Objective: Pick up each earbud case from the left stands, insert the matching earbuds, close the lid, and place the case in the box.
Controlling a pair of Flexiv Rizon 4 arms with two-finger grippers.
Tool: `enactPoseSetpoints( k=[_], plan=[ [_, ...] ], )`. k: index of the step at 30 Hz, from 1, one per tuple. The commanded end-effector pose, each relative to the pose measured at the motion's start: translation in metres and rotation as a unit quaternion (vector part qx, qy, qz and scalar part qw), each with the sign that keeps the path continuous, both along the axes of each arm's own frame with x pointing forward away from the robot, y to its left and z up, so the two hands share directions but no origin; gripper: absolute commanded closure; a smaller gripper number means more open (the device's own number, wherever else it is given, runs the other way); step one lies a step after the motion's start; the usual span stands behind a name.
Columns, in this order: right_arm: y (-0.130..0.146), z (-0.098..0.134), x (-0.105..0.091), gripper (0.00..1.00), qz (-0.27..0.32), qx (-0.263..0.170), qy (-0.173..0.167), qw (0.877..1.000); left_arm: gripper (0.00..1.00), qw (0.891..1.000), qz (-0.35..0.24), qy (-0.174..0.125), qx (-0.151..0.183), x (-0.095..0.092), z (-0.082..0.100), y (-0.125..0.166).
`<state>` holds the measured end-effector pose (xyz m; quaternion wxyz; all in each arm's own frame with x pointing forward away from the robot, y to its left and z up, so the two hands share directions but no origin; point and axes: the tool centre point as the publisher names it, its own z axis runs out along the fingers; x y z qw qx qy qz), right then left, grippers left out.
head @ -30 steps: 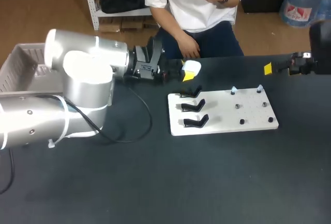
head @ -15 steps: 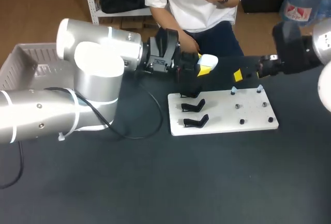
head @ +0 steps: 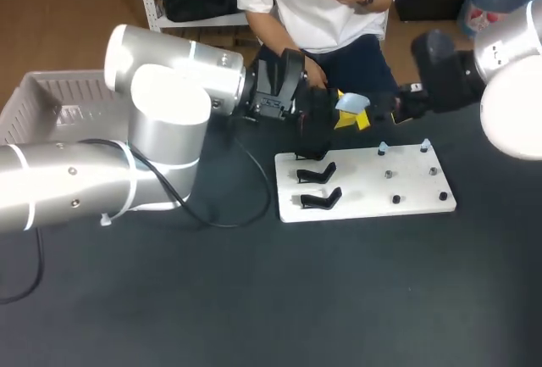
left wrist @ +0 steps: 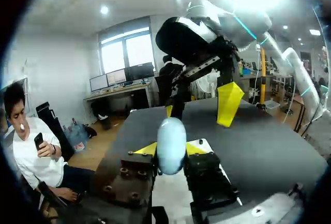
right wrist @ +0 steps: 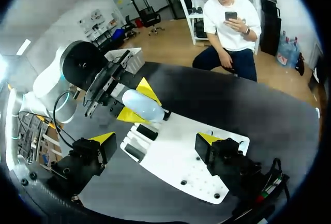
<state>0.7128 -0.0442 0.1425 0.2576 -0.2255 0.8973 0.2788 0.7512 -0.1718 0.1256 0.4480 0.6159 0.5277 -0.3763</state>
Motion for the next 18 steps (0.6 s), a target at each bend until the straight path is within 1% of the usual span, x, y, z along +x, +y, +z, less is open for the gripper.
enactPoseSetpoints(
  k=[1, 10, 18],
  plan=[
    [0.0012, -0.0029, 0.0071, 0.00, 0.013, 0.017, 0.007, 1.000, 1.00, 1.000, -0.001, -0.005, -0.006, -0.0038, 0.0009, 0.0043],
    [-0.0023, -0.0007, 0.0132, 0.00, 0.000, 0.015, 0.003, 1.000, 1.00, 1.000, -0.011, -0.009, -0.009, -0.0122, 0.0031, 0.0042],
    [-0.0041, 0.0011, 0.0162, 0.00, -0.006, 0.013, -0.001, 1.000, 1.00, 1.000, -0.016, -0.008, -0.011, -0.0105, 0.0043, 0.0040]
  ],
)
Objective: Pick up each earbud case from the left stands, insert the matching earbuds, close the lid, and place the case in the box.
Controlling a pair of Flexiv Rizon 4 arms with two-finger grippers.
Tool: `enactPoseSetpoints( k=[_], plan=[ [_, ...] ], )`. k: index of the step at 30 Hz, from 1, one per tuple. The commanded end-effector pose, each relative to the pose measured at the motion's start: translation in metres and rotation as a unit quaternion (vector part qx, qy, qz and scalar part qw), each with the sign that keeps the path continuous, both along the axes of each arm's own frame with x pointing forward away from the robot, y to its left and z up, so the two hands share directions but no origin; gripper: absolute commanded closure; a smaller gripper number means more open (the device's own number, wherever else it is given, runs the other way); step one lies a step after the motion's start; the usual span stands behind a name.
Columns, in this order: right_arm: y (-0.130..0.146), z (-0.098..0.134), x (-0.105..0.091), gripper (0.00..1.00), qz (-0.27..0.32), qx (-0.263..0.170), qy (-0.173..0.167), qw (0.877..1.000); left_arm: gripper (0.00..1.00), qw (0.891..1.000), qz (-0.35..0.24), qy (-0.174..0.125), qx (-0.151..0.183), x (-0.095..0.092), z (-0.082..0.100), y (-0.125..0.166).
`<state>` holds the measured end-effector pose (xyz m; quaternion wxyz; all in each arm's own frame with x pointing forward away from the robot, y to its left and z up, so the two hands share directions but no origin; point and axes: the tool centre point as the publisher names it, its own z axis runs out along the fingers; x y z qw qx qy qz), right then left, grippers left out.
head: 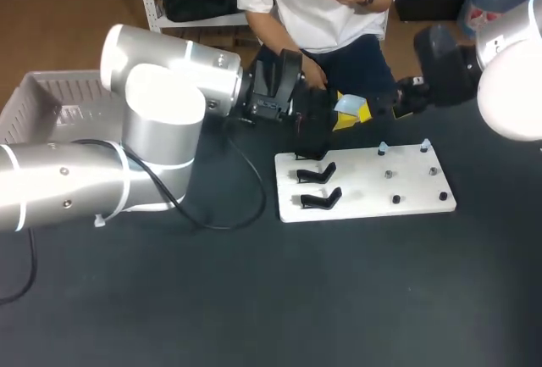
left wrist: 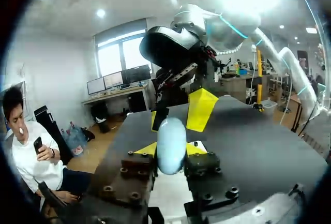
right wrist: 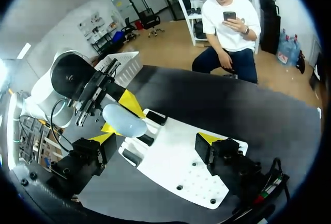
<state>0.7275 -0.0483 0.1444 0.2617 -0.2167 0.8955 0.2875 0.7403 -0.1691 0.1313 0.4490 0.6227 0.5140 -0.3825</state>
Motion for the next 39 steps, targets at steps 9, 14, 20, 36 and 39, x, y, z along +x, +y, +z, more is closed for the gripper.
enactPoseSetpoints(
  k=[9, 14, 20, 36, 39],
  plan=[
    [-0.003, 0.000, 0.004, 0.00, -0.005, 0.000, -0.003, 1.000, 1.00, 1.000, -0.008, -0.003, -0.010, 0.000, 0.000, 0.001],
    [-0.007, 0.004, 0.005, 0.00, -0.009, -0.001, -0.007, 1.000, 1.00, 1.000, -0.017, -0.004, -0.012, -0.001, 0.001, 0.000],
    [-0.012, 0.015, 0.002, 0.00, -0.016, -0.010, -0.024, 1.000, 1.00, 1.000, -0.014, 0.006, -0.021, 0.004, -0.001, 0.003],
    [-0.056, 0.023, -0.018, 0.00, -0.056, -0.143, -0.028, 0.988, 1.00, 0.984, 0.053, 0.061, -0.157, 0.029, 0.005, 0.018],
    [-0.061, 0.022, -0.019, 0.00, -0.059, -0.154, -0.022, 0.986, 1.00, 0.983, 0.052, 0.069, -0.164, 0.033, 0.005, 0.019]
  ],
)
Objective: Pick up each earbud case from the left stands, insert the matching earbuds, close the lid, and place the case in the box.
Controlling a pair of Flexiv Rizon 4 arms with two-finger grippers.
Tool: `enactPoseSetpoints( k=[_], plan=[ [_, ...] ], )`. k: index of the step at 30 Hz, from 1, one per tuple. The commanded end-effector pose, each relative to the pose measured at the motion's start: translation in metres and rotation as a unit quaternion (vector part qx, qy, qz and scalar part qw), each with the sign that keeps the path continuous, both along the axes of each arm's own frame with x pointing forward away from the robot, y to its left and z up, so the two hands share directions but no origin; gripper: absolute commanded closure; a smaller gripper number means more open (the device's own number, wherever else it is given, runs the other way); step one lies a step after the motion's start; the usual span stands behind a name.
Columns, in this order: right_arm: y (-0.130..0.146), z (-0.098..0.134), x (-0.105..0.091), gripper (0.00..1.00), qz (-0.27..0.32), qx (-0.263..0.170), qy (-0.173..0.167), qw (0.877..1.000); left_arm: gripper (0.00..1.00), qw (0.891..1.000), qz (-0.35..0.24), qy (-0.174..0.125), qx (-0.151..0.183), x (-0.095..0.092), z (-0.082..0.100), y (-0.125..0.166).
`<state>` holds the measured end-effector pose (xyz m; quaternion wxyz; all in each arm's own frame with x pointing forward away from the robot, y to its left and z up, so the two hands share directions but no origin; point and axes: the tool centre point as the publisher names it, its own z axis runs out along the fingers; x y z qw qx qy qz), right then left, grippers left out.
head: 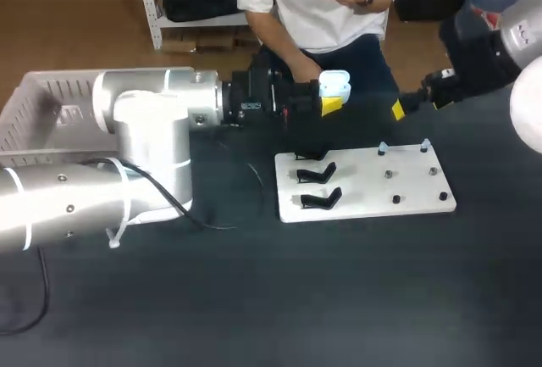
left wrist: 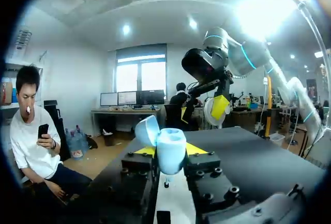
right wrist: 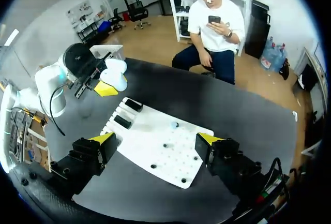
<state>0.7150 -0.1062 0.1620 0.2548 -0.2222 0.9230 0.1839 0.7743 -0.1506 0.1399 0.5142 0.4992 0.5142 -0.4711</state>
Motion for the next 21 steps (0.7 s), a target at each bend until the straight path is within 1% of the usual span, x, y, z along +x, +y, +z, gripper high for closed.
enactPoseSetpoints(
  k=[1, 5, 8, 13, 16, 18, 21],
  plan=[
    [-0.003, 0.004, -0.007, 0.00, -0.031, -0.059, -0.010, 0.998, 1.00, 1.000, 0.003, -0.001, -0.024, -0.001, -0.003, 0.001],
    [-0.010, 0.000, -0.009, 0.00, -0.036, -0.114, 0.003, 0.993, 1.00, 1.000, 0.000, -0.007, -0.021, -0.003, 0.000, 0.001],
    [-0.021, -0.004, -0.008, 0.00, -0.037, -0.111, 0.010, 0.993, 1.00, 1.000, -0.004, -0.010, -0.022, -0.007, 0.002, 0.002],
    [-0.024, -0.008, -0.010, 0.00, -0.035, -0.114, 0.020, 0.993, 1.00, 1.000, -0.005, -0.016, -0.025, -0.013, 0.005, 0.003],
    [-0.024, -0.013, -0.011, 0.00, -0.036, -0.139, 0.030, 0.989, 1.00, 1.000, -0.008, -0.015, -0.024, -0.013, 0.005, 0.003],
    [-0.025, -0.017, -0.012, 0.00, -0.046, -0.166, 0.034, 0.985, 1.00, 1.000, -0.008, -0.015, -0.024, -0.013, 0.005, 0.003],
    [-0.028, -0.024, -0.013, 0.00, -0.047, -0.164, 0.039, 0.985, 1.00, 1.000, -0.008, -0.015, -0.024, -0.013, 0.005, 0.003]
  ],
)
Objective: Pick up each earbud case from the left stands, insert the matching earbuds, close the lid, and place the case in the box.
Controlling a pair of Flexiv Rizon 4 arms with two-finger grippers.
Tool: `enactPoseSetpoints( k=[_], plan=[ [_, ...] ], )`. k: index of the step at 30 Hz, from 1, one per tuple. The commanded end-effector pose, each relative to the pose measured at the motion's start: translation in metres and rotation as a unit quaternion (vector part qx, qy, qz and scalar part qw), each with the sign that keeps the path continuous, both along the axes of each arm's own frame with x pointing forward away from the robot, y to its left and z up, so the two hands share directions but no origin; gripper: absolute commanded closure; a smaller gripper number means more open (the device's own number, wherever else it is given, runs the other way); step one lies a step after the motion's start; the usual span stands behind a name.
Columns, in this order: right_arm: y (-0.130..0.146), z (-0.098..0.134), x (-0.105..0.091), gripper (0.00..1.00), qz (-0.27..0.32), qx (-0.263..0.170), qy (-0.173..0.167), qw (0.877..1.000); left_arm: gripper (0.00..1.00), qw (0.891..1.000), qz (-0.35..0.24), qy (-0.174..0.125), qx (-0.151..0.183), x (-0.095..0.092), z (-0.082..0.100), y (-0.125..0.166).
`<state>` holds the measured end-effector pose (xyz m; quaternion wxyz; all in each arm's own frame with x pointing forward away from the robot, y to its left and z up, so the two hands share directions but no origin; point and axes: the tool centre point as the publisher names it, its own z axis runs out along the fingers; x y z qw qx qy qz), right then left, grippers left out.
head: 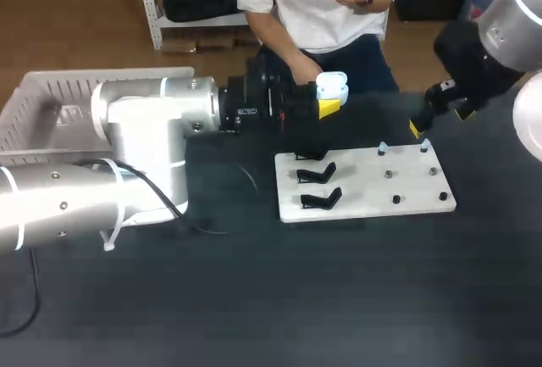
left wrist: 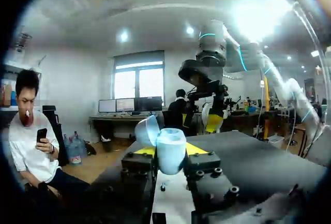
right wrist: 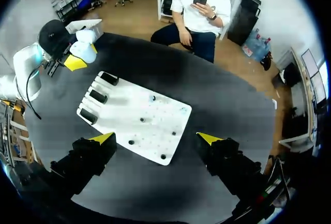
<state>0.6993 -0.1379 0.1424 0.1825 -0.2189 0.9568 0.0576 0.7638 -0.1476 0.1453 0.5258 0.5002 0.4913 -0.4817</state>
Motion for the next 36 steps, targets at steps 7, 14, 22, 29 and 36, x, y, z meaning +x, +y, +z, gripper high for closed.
enactPoseSetpoints(
  k=[7, 14, 22, 29, 36],
  plan=[
    [-0.002, -0.023, 0.003, 0.00, -0.008, -0.070, 0.028, 0.997, 1.00, 1.000, 0.004, -0.002, -0.003, -0.003, -0.001, 0.000],
    [-0.013, -0.052, 0.013, 0.00, 0.013, -0.108, 0.047, 0.993, 1.00, 1.000, 0.004, -0.002, -0.003, -0.003, -0.001, 0.000],
    [-0.019, -0.077, 0.024, 0.00, 0.039, -0.086, 0.071, 0.993, 1.00, 1.000, 0.004, -0.002, -0.003, -0.003, -0.001, 0.000],
    [-0.020, -0.089, 0.046, 0.13, 0.038, -0.085, 0.085, 0.992, 1.00, 1.000, 0.004, -0.002, -0.003, -0.003, -0.001, 0.000],
    [-0.014, -0.089, 0.057, 0.07, 0.005, -0.095, 0.101, 0.990, 1.00, 1.000, 0.004, -0.002, -0.003, -0.003, -0.001, 0.000]
  ],
)
